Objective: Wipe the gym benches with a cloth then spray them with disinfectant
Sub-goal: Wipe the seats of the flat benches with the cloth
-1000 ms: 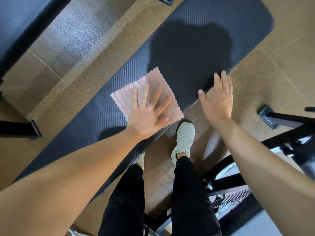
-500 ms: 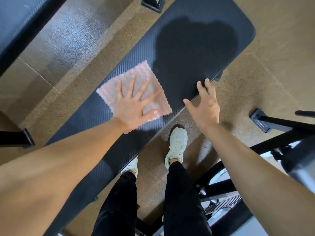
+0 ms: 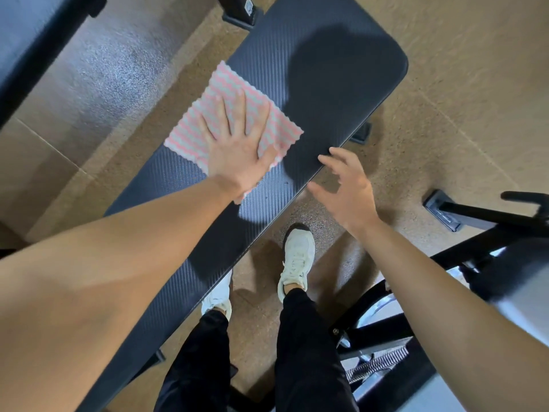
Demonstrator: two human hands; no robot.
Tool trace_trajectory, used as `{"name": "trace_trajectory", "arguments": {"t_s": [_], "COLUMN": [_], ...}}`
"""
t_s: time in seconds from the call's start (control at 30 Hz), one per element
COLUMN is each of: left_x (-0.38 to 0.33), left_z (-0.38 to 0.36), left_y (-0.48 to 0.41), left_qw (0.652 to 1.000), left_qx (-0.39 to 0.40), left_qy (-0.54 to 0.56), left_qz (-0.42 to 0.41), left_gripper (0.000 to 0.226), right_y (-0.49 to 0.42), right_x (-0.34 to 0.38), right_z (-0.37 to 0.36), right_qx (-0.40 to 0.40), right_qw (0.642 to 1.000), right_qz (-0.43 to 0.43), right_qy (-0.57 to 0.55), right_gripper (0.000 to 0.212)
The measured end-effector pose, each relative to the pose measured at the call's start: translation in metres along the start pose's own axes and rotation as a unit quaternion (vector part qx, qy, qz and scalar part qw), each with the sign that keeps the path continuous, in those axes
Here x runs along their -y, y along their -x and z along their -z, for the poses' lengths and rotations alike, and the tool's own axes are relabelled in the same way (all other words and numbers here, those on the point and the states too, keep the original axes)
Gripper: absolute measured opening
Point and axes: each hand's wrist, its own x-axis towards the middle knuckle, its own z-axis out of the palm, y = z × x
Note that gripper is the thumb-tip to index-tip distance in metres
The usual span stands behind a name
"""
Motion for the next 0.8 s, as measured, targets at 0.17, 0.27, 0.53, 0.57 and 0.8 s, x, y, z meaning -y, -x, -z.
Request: {"name": "trace_trajectory", "arguments": {"t_s": [0.17, 0.27, 0.53, 0.57, 0.8], "left_x": [-0.05, -0.058, -0.039, -0.037, -0.027], "left_z": [-0.024, -0.036, -0.028, -0.024, 0.01], "left_y": [0.037, 0.063, 0.05, 0.042, -0.047], "left_qw": [0.996, 0.992, 0.983, 0.983, 0.998], "left_qx": [0.005, -0.013, -0.001, 0.004, -0.016], "left_qy": [-0.011, -0.027, -0.054, -0.057, -0.043], "left_qz": [-0.084, -0.12, -0.175, -0.174, -0.035], "left_gripper": [0.077, 0.074, 0.066, 0.067, 0.066], "right_y": [-0.017, -0.037, -0.087, -0.087, -0.091], "right_x": [-0.02, -0.025, -0.019, -0.02, -0.019], "right_z": [0.031, 0.047, 0.066, 0.067, 0.069], "right_qx": [-0.071, -0.08, -0.038, -0.034, -0.009], "right_qw": [0.996, 0.993, 0.984, 0.981, 0.98], "right_qz": [-0.052, -0.077, -0.076, -0.077, -0.084], "right_qy": [-0.016, 0.037, 0.159, 0.172, 0.182], "right_gripper": [0.066, 0.071, 0.089, 0.089, 0.09]}}
